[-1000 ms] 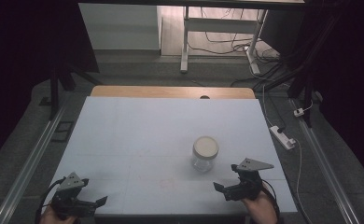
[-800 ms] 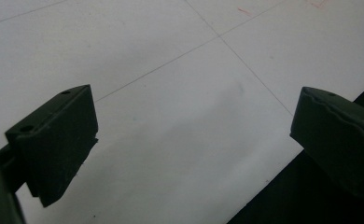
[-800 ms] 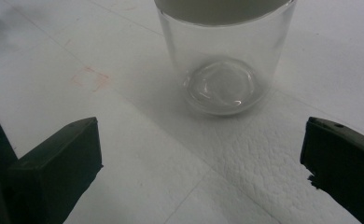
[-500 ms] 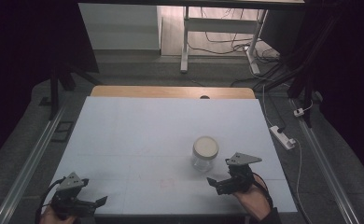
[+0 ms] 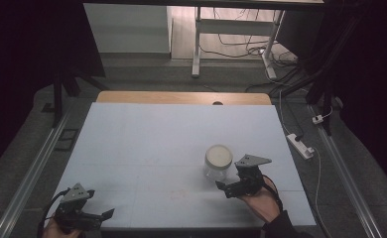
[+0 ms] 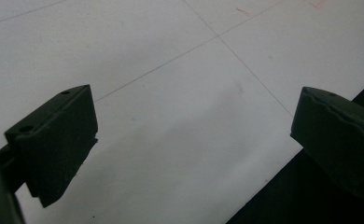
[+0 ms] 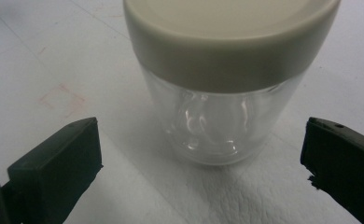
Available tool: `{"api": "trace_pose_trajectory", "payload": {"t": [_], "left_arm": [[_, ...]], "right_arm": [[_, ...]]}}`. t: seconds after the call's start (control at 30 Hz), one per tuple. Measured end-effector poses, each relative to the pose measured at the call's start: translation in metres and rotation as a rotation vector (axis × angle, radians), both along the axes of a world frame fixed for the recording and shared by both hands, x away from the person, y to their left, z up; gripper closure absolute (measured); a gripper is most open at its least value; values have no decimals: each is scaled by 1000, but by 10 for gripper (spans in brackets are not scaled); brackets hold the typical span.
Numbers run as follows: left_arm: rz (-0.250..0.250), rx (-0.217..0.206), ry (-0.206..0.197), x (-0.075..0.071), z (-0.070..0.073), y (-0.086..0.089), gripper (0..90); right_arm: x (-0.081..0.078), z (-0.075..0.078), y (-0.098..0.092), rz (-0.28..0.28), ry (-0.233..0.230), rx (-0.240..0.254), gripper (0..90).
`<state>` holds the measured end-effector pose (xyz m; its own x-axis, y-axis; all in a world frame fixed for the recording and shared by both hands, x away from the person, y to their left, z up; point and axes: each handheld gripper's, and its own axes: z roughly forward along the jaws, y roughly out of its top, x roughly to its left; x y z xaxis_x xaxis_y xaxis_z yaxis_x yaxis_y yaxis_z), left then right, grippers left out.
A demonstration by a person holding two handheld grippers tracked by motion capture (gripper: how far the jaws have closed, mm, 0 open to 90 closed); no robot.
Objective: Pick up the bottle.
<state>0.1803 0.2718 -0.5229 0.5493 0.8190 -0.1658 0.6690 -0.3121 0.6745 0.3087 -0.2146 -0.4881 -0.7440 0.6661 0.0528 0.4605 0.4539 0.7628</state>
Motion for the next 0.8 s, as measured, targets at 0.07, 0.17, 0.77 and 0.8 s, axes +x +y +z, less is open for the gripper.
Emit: {"api": "trace_pose_trajectory", "payload": {"t": [0.07, 0.17, 0.77, 0.8], "left_arm": [[0, 0, 0, 0, 0, 0, 15], [-1, 0, 0, 0, 0, 0, 15], [-6, 2, 1, 0, 0, 0, 15], [-7, 3, 1, 0, 0, 0, 15]], "right_arm": [[3, -1, 2, 3, 2, -2, 0], [7, -1, 6, 6, 1, 3, 0], [34, -12, 23, 7, -17, -7, 0], [35, -12, 24, 8, -22, -8, 0]]}}
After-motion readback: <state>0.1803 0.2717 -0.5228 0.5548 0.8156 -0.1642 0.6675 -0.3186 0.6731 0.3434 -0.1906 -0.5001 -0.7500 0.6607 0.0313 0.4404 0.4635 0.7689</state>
